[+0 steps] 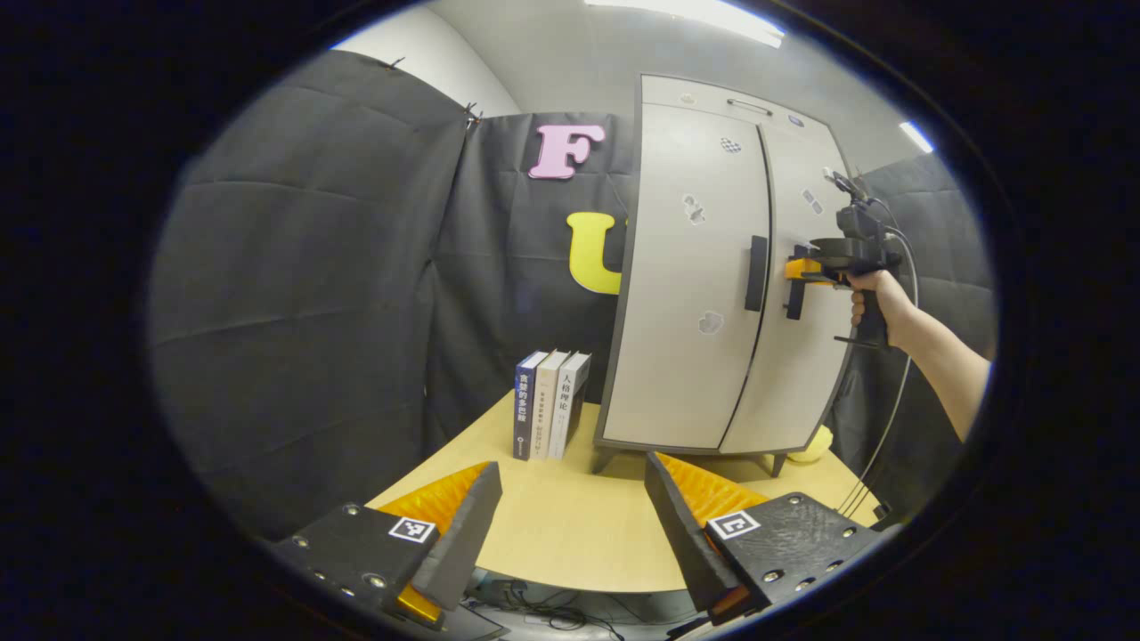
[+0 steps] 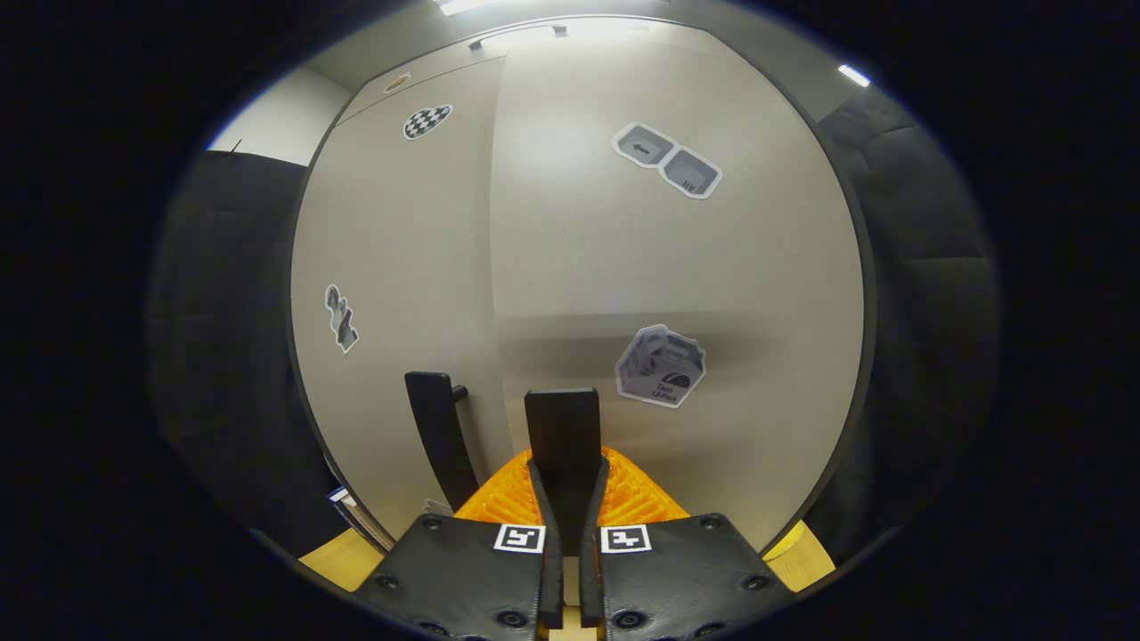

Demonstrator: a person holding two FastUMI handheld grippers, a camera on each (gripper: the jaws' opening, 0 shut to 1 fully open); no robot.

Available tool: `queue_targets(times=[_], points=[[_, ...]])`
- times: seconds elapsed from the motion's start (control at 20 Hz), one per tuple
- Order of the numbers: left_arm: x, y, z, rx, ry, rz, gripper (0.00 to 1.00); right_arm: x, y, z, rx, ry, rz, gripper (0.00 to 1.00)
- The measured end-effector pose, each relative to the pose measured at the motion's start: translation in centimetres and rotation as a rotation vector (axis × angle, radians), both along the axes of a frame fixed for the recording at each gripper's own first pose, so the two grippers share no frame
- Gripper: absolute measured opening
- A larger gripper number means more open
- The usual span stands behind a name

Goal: Open the right door of the double-door shoe cabinet with the right hand, and open the left door with the left hand.

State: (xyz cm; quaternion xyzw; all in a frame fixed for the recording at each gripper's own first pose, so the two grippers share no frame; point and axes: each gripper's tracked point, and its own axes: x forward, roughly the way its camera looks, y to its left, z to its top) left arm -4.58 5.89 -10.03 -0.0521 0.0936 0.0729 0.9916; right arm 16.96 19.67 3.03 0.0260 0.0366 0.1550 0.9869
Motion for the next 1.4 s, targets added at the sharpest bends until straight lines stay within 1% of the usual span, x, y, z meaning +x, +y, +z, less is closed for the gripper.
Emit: queue_targets(times=[0.2,0.4,0.5,0.55,0.6,0.8,0.85,0.9,1.1,1.4], points=[[0.0,0.1,0.1,0.005,0.004,0.003,0.95,-1.3,-0.5,0.0,0.009,-0.015,0.009,0.09],[0.1,0.0,0.2,-0.002,-0.004,0.014,0.95,-2.7,-1.1,-0.2,0.025,-0.006,0.031,0.09],[0.0,0.0,0.1,-0.002,-0.003,0.013,0.95,-3.3,-1.6,-0.3,0.013,-0.003,0.043,0.09],[0.0,0.0,0.1,0.0,-0.001,0.012,0.96,-3.7,-1.8,-0.4,0.008,-0.002,0.048,0.09],[0.0,0.1,0.2,0.003,0.001,0.013,0.95,-4.0,-2.1,-0.3,0.005,0.0,0.055,0.08],[0.0,0.1,0.2,0.005,-0.006,0.01,0.95,-5.3,-2.9,-0.4,0.0,0.009,0.083,0.09],[0.0,0.0,0.2,0.005,-0.007,0.011,0.96,-5.6,-3.1,-0.4,-0.002,0.011,0.086,0.09],[0.0,0.1,0.2,0.005,-0.006,0.012,0.95,-5.9,-3.5,-0.5,-0.008,0.012,0.089,0.09],[0.0,0.1,0.2,0.008,-0.005,0.011,0.95,-7.2,-4.7,-0.6,-0.023,0.023,0.109,0.09],[0.2,-0.1,0.1,0.005,0.0,-0.005,0.95,-9.3,-7.0,-0.7,-0.025,0.029,0.11,0.09]])
